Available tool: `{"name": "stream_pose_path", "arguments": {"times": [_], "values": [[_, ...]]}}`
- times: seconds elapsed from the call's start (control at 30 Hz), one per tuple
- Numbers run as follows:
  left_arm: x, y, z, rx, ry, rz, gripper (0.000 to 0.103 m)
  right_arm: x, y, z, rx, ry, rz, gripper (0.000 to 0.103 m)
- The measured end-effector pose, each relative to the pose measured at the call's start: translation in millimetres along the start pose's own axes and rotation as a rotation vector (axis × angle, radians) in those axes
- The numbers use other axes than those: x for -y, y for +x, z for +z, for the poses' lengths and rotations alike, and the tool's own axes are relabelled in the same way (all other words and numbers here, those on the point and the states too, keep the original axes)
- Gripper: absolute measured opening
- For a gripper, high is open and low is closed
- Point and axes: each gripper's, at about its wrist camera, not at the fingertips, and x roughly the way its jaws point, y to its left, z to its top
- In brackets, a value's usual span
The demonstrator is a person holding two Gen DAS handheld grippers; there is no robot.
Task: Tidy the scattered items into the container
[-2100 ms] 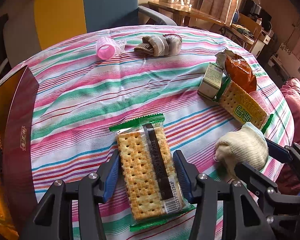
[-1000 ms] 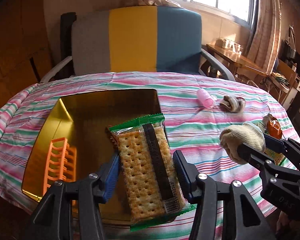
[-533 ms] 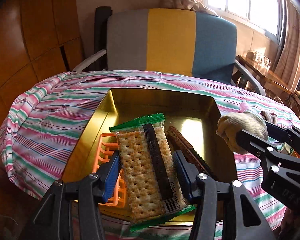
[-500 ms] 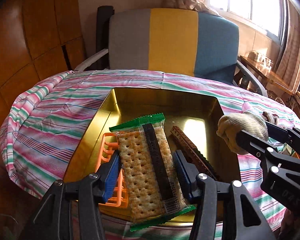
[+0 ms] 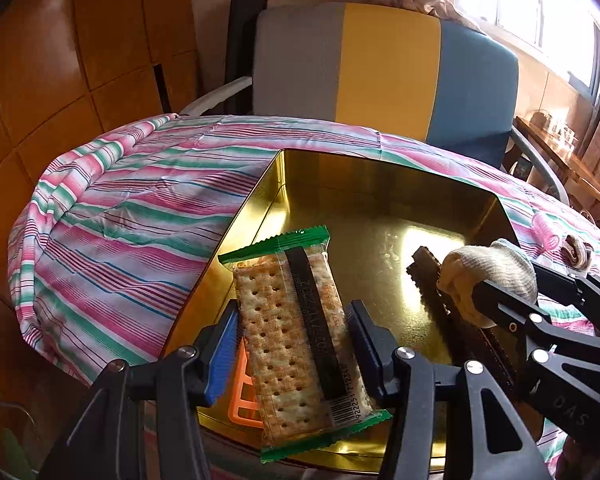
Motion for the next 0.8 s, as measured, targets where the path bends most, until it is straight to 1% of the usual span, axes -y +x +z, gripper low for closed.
{"name": "stream_pose_path", "arguments": {"times": [0.2, 0.4, 0.63, 0.8], "values": [[2, 11, -1, -0.021, 0.0, -0.01, 0.054, -6, 21, 0, -0.04, -0.005, 0.01, 0.057], [7, 12, -1, -0.018, 0.0, -0.008, 0.054, -5, 22, -2, -0.036, -0.01, 0.002, 0.057], [17, 14, 1, -0.026, 0.022, 0.006, 0.054, -4, 21, -3, -0.033, -0.011, 0.01, 0.061], [15, 10, 2, -0.016, 0.015, 0.001, 0.054, -2, 15, -5, -0.023, -0.006, 0.019, 0.061]]}}
